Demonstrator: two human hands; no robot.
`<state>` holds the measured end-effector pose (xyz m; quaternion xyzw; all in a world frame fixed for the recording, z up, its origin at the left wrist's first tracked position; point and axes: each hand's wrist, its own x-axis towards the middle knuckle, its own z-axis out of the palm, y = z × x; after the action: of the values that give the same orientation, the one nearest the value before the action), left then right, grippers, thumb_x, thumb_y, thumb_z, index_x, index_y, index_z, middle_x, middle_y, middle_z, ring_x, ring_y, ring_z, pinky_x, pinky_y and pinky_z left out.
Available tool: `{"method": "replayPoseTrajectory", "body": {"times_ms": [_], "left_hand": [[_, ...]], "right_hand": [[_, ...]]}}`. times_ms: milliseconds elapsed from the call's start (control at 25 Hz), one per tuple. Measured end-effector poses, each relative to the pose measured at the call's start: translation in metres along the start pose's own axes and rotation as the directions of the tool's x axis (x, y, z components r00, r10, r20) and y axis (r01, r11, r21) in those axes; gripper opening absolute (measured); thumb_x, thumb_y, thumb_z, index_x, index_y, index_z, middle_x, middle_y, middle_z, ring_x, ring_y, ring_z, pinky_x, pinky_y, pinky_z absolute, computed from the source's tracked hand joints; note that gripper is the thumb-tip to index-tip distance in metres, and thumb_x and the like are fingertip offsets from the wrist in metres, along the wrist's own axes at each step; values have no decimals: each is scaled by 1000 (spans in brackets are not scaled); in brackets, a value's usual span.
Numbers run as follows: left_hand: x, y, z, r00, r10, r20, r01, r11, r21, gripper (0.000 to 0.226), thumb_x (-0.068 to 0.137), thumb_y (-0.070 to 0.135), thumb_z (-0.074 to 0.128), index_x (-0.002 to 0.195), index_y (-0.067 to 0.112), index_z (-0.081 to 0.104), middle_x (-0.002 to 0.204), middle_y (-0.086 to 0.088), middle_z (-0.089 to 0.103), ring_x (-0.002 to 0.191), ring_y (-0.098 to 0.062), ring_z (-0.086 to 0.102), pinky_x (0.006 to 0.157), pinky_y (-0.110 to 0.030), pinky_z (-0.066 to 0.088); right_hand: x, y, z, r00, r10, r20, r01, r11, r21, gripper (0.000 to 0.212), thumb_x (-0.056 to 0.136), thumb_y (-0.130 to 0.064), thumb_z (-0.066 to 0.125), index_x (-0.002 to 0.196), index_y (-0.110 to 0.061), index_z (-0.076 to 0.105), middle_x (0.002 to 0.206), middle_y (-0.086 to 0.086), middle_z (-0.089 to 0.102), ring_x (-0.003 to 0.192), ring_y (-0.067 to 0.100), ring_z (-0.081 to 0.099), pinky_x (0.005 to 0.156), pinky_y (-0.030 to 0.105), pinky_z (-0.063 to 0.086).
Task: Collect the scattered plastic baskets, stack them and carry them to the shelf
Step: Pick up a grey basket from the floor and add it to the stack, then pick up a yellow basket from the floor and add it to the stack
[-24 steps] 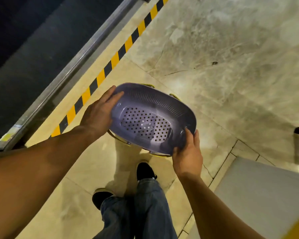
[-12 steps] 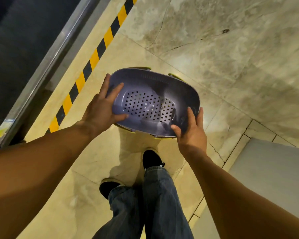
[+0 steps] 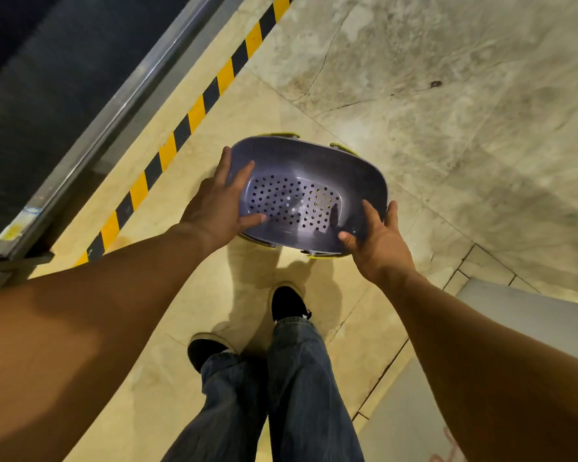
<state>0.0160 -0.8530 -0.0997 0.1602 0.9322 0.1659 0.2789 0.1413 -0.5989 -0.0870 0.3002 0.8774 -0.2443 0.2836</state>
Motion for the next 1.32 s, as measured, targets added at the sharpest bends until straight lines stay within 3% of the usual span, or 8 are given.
{"method": "replayPoseTrajectory", "body": {"times_ms": [160,320,520,680,920,1120,1200,1320], "left_hand": [[-62,30,-77,998,-36,-44,38,998,45,93,86,65,60,158,26,17,168,1,2,150,-27,16,116,-47,23],[-167,71,-185,986,0,-168,39,973,229,83,86,74,43,155,30,28,167,-2,11,151,-29,15,117,-53,13],[-308,106,-315,936,-124,-328,220,936,275,78,87,76,35,154,36,28,166,-1,15,151,-28,15,118,-55,10],[-408,112,-372,825,-315,-470,413,903,120,78,86,74,33,155,37,26,167,2,11,151,-23,10,119,-51,6],[-565,98,-422,449,-617,-647,695,696,-182,77,87,76,31,154,41,24,167,3,10,152,-24,9,118,-53,5],[-716,66,-417,120,-758,-642,765,483,-427,76,88,75,30,155,40,22,167,3,9,152,-24,9,118,-55,7],[-777,53,-391,-14,-797,-604,781,369,-504,77,88,76,29,155,40,23,167,3,10,151,-24,11,117,-55,9],[-858,38,-347,-155,-837,-525,790,214,-575,78,86,79,26,153,40,26,166,2,16,150,-25,17,116,-57,14]], "right_hand": [[-59,-48,-73,983,-182,-37,171,964,-205,80,95,-65,39,157,-19,18,164,11,17,144,35,30,113,48,35],[-163,-122,-163,892,-450,-33,407,834,-372,74,93,-64,42,152,-20,33,156,8,37,135,34,40,105,47,40],[-292,-223,-259,738,-675,6,585,635,-504,65,93,-59,46,145,-20,42,151,9,42,132,33,43,100,45,40],[-367,-302,-299,533,-846,7,732,457,-504,68,91,-61,44,146,-20,43,153,7,42,134,30,43,101,45,40],[-499,-421,-293,139,-966,217,886,23,-463,70,92,-66,41,147,-23,43,154,3,43,138,26,40,104,48,40],[-630,-485,-218,-195,-903,382,858,-346,-379,69,91,-66,42,145,-24,45,149,1,47,135,25,43,101,45,44],[-689,-493,-172,-298,-843,448,819,-467,-334,70,90,-66,42,145,-23,45,148,1,48,134,25,44,101,44,43],[-766,-490,-103,-357,-760,543,778,-564,-278,70,90,-67,41,144,-23,45,149,1,47,135,25,43,103,43,41]]}}
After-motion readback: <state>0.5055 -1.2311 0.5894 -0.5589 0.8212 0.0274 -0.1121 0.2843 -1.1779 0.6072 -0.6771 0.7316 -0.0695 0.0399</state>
